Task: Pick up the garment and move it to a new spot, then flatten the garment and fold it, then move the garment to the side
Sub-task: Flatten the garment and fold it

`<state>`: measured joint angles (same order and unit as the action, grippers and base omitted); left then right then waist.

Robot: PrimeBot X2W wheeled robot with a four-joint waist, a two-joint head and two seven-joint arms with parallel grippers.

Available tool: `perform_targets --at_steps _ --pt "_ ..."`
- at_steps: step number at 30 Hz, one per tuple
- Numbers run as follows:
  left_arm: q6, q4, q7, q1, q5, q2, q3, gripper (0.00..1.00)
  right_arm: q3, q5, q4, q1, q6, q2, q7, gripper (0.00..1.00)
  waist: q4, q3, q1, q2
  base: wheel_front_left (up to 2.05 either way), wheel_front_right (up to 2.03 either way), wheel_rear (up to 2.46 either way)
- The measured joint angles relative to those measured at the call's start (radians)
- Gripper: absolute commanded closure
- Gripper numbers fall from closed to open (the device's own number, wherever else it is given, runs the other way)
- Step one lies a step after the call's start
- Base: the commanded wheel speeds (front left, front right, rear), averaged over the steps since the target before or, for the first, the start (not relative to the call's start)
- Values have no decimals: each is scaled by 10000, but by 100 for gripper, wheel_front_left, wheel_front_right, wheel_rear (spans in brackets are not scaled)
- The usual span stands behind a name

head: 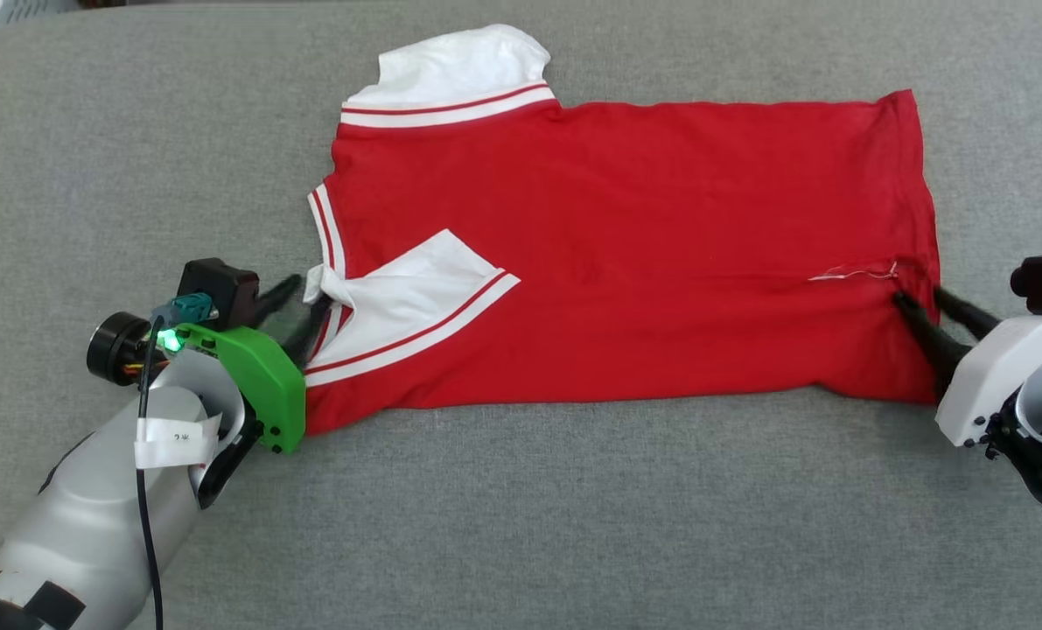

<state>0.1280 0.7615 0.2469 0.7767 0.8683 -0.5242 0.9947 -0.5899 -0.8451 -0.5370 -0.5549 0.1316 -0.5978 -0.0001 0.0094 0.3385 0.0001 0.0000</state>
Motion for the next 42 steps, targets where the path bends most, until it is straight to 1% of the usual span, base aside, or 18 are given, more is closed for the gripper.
perform_targets --at_steps 3,8,10,12,14,16,19,22,25,28,30,32,35,40,42 --pt "0 4 35 0 50 -115 69 0 268 146 -140 16 -2 153 -635 0 17 -262 0 0 0 0 0" --pt "0 -382 88 33 163 -709 153 0 1011 972 -159 452 -2 314 -1607 0 62 -829 0 0 0 0 0" --pt "0 -633 90 58 316 -936 188 0 1292 1398 -25 748 -2 366 -1797 0 93 -1044 0 0 0 0 0" --pt "0 -886 59 133 418 -1143 211 0 1666 1655 278 1067 -4 568 -1873 0 131 -1245 0 0 0 0 0" --pt "0 -1233 -228 273 571 -1338 205 0 2084 2050 681 1384 -2 798 -1894 0 180 -1441 0 0 0 0 0" --pt "0 -1561 -694 384 895 -1442 151 0 2516 2429 1072 1649 -2 953 -1883 0 234 -1585 0 0 0 0 0" --pt "0 -2127 -1737 577 1371 -1549 178 0 3239 3043 1743 2129 -2 1198 -1666 0 363 -1745 -1 0 0 0 0" --pt "0 -2598 -3202 796 1912 -1613 364 0 3967 3758 2504 2662 -2 1582 -1329 0 501 -1863 -1 0 0 0 0" --pt "0 -2945 -5195 993 2460 -1624 748 0 4763 4226 3310 3198 -2 2142 -901 0 625 -1952 0 0 0 0 0" --pt "-31 -3122 -6704 1192 2865 -1595 1055 0 5369 4635 4019 3620 -2 2579 -514 0 698 -1967 -1 0 0 0 0" --pt "-59 -3152 -7442 1307 2993 -1544 1260 0 5628 4832 4441 3906 -2 2782 -305 0 710 -1914 -1 0 0 0 0" --pt "-82 -3049 -7983 1336 3181 -1429 1361 0 5812 5037 4824 4151 -2 2980 -100 0 684 -1828 -1 0 0 0 0" --pt "-92 -2744 -8364 1336 3371 -1221 1513 0 5871 5187 5189 4290 -2 3177 140 0 583 -1688 0 0 0 0 0" --pt "-90 -2100 -8466 1314 3613 -800 1615 0 5862 5269 5419 4291 -2 3404 314 0 388 -1379 -1 0 0 0 0" --pt "-88 -1768 -8468 1315 3467 -669 1812 0 5837 5273 5427 4274 -2 3432 324 0 302 -1230 -1 0 0 0 0"
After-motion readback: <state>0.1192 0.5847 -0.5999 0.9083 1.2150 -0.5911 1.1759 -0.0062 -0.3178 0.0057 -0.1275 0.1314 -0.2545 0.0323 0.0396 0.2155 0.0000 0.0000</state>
